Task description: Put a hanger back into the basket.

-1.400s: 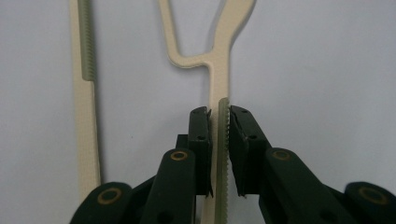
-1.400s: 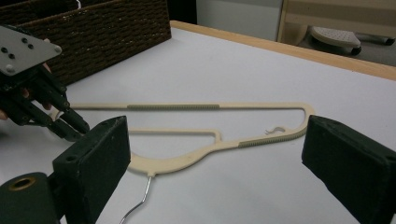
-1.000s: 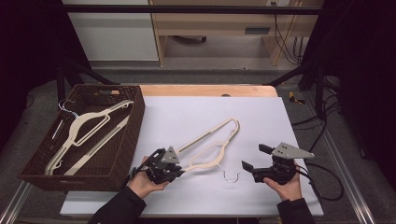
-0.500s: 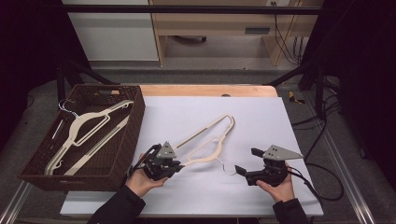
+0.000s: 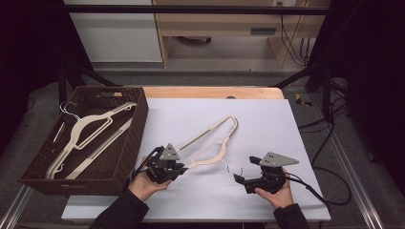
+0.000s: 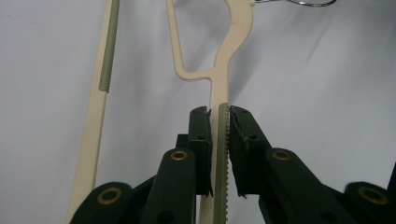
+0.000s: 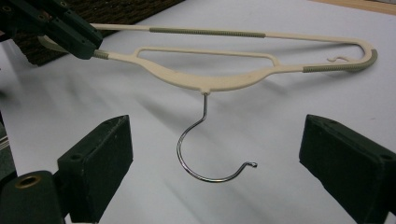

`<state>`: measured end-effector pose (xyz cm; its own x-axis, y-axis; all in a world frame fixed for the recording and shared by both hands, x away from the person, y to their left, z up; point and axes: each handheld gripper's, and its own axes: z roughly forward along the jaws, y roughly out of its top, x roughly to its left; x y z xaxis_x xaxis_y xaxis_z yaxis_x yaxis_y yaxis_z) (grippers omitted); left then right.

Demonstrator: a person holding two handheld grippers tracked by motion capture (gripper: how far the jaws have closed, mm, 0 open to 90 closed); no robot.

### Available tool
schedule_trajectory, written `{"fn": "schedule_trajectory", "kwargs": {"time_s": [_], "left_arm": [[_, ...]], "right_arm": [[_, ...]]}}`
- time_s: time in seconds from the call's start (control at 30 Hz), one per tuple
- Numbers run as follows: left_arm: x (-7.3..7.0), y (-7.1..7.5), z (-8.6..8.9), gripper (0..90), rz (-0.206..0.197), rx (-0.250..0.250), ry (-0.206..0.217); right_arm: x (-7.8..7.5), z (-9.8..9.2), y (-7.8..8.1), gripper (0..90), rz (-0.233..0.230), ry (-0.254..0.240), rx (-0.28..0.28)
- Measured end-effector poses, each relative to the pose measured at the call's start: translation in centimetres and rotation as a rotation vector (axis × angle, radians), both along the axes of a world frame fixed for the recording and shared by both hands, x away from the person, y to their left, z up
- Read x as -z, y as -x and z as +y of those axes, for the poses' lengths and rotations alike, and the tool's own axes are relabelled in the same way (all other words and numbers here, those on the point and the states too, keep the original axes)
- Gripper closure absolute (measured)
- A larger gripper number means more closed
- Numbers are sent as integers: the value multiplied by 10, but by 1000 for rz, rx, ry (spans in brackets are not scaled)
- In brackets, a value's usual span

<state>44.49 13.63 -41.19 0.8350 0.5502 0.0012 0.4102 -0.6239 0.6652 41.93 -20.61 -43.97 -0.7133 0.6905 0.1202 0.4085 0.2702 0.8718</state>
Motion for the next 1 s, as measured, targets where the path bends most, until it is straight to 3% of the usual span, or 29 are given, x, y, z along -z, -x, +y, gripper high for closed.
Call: {"fn": "schedule_trajectory", "kwargs": {"time_s": [0.23,0.33,0.57,0.7,0.93,1.0], "left_arm": [[3,1,-4,792,7,5,-33],[3,2,-5,792,4,6,-42],[5,1,-5,792,7,0,-42],[5,1,-5,792,10,1,-45],[6,2,-6,792,13,3,-48],[7,2,-6,792,12,3,-58]], "right_arm": [[1,10,-7,249,-7,-32,28],[2,23,-17,285,-10,-7,45],[15,44,-32,467,65,64,31],[19,48,-36,602,80,90,28],[27,51,-41,751,123,114,2],[28,52,-42,814,137,99,1]]}}
